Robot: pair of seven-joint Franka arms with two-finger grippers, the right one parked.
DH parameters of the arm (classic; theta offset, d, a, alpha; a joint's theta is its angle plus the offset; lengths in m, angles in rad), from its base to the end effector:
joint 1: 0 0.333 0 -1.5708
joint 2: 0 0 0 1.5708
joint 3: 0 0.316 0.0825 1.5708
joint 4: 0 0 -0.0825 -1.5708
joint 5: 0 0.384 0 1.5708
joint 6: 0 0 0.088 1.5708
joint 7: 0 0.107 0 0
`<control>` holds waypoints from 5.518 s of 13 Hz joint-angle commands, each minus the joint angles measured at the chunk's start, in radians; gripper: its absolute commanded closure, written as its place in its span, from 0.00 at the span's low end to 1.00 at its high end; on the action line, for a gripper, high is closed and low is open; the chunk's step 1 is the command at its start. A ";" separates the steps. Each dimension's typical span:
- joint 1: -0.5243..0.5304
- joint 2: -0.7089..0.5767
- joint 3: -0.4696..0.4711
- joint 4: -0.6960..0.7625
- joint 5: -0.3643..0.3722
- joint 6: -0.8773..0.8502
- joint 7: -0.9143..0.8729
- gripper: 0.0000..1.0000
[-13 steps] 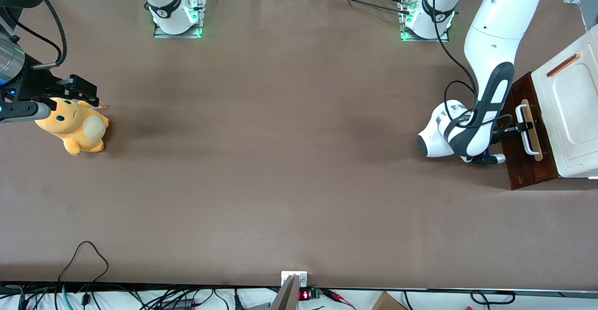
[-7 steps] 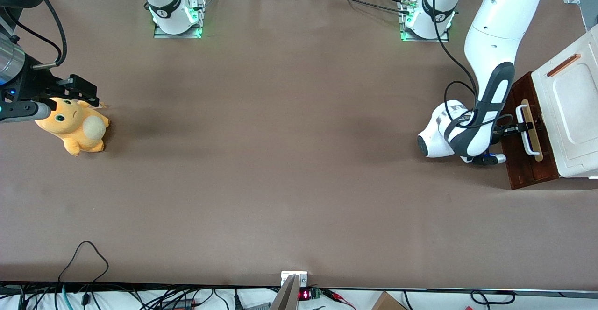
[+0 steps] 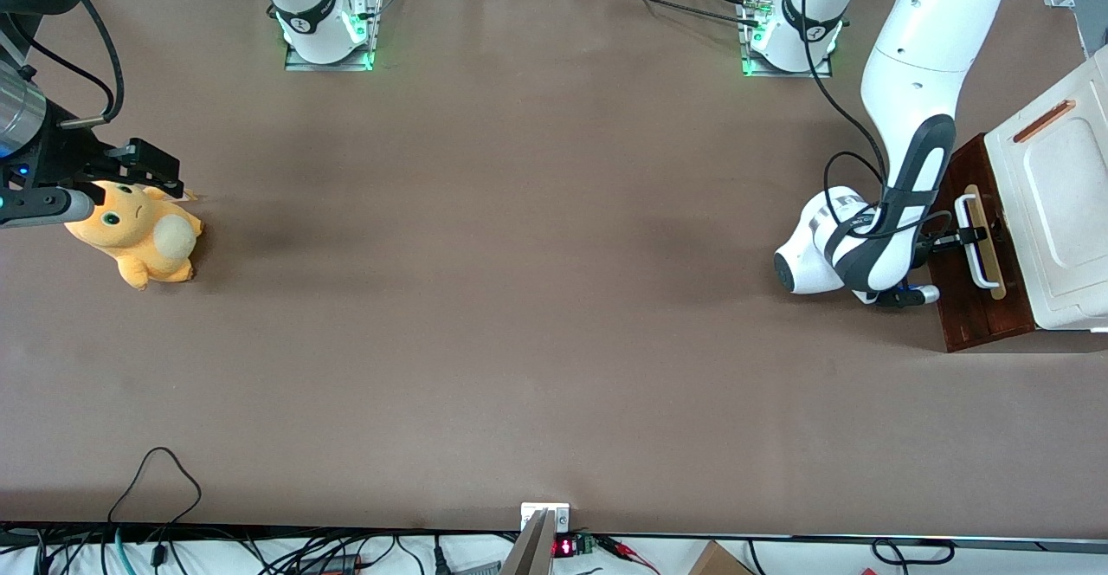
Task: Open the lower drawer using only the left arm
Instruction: 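Close the left gripper on the white bar handle, then pull the handle away from the cabinet with the left gripper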
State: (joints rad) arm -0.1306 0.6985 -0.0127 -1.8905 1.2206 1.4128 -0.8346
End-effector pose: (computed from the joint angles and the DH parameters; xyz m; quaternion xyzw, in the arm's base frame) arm 0.5502 0.0342 0.1563 -0.7251 -0.0062 0.1581 0.6703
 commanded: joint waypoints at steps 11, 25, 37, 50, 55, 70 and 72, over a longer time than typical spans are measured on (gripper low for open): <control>-0.032 -0.034 -0.004 0.036 -0.055 0.000 0.042 0.82; -0.092 -0.033 -0.003 0.048 -0.135 0.000 0.014 0.82; -0.150 -0.027 -0.003 0.063 -0.207 -0.002 -0.004 0.83; -0.201 -0.020 -0.001 0.077 -0.266 -0.009 -0.024 0.83; -0.210 -0.020 -0.001 0.077 -0.270 -0.014 -0.038 0.83; -0.214 -0.017 -0.001 0.077 -0.276 -0.020 -0.014 0.00; -0.213 -0.022 0.005 0.111 -0.298 -0.018 0.050 0.00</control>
State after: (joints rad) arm -0.3312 0.6787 -0.0231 -1.8247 0.9670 1.4094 -0.8529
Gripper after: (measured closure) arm 0.000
